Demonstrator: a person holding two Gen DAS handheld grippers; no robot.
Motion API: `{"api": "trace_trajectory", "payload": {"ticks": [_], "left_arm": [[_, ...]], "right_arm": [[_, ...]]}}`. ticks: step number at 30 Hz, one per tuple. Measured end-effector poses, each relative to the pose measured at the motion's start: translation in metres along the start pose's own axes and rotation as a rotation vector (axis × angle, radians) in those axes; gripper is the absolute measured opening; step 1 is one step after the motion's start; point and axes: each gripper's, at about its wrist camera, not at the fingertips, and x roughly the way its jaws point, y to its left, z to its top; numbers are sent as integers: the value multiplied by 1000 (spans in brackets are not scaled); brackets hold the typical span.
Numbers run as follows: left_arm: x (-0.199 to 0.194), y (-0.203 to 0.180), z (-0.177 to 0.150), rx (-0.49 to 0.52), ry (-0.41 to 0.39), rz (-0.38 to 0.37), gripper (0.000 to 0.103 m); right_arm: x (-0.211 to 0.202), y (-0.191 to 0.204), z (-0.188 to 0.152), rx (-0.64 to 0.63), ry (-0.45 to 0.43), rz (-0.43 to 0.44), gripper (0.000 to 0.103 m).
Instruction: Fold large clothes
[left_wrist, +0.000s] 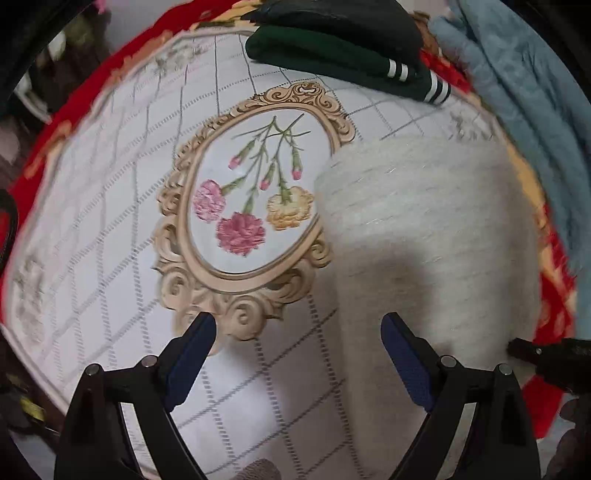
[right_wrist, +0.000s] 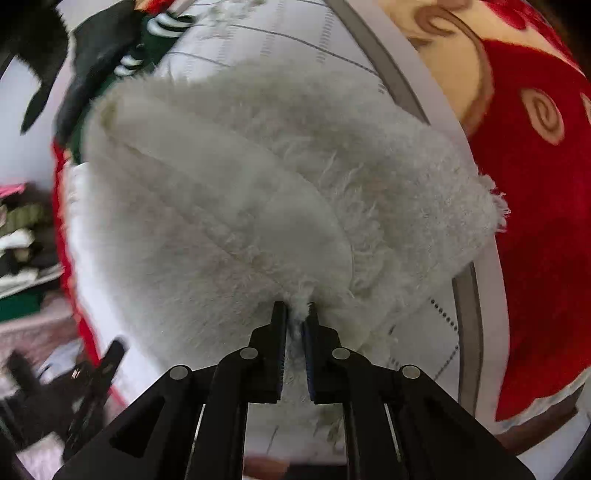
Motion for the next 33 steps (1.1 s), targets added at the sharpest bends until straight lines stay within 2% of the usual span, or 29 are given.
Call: {"api": "trace_trajectory", "payload": {"ticks": [1, 2, 3, 4, 7, 9, 11, 14, 15, 17, 18, 19, 20, 22, 23, 24, 25, 26, 27, 29, 30, 31, 32, 33], "left_arm": [[1, 4, 2, -34, 2, -54, 91], [3, 5, 3, -58, 3, -86, 91], [6, 6, 4, -90, 5, -139, 91], [10, 6, 5, -114, 11, -175, 91], [34, -2, 9, -143, 45, -259, 91], [46, -7, 9, -146, 46, -297, 93], [56, -11, 11, -154, 47, -360, 93], [60, -19, 18, -154, 47, -419, 93], [60, -22, 20, -145, 46, -418, 93], [58, -27, 26, -117, 39, -405, 93], [55, -30, 28, -97, 37, -391, 93], [53, -30, 30, -85, 34, -379, 93], [49, -29, 33, -69, 27, -363, 93], [45, -26, 38, -36, 18, -328, 93], [45, -23, 39, -25, 20, -324, 93], [46, -23, 42, -9, 29, -325, 93], [47, -23, 43, 5, 39, -327, 93], [49, -25, 44, 19, 44, -328, 93], [50, -27, 45, 29, 44, -327, 93], [52, -30, 46, 37, 41, -323, 93], [51, -33, 47, 39, 25, -315, 93], [48, -37, 48, 53, 9, -300, 91], [45, -41, 48, 69, -4, -290, 91], [42, -46, 48, 86, -22, -267, 91]], "right_arm": [[-14, 1, 1, -18, -22, 27, 38], [-27, 0, 3, -35, -55, 36, 55], [-34, 0, 6, -51, -80, 42, 98], [-42, -2, 13, -80, -123, 42, 103], [-44, -8, 43, -138, -196, -3, 103], [-31, -17, 67, -160, -195, -4, 103], [-16, -36, 88, -170, -142, -12, 103], [35, -52, 118, -159, 51, 82, 101], [40, -52, 120, -160, 58, 101, 101], [40, -47, 118, -178, 51, 124, 86], [39, -47, 115, -138, 81, 197, 59], [38, -48, 110, -106, 103, 246, 50], [38, -48, 105, -82, 122, 283, 49], [43, -50, 92, -59, 227, 381, 49], [47, -51, 87, -58, 267, 397, 49], [53, -52, 83, -89, 300, 371, 54], [57, -52, 81, -124, 295, 308, 78], [61, -53, 80, -141, 270, 249, 87], [66, -56, 79, -131, 233, 274, 90], [75, -54, 80, -122, 224, 315, 91], [77, -51, 79, -141, 221, 317, 87], [76, -47, 78, -150, 217, 330, 62], [77, -43, 79, -135, 228, 389, 46], [77, -40, 78, -112, 229, 403, 42]]}}
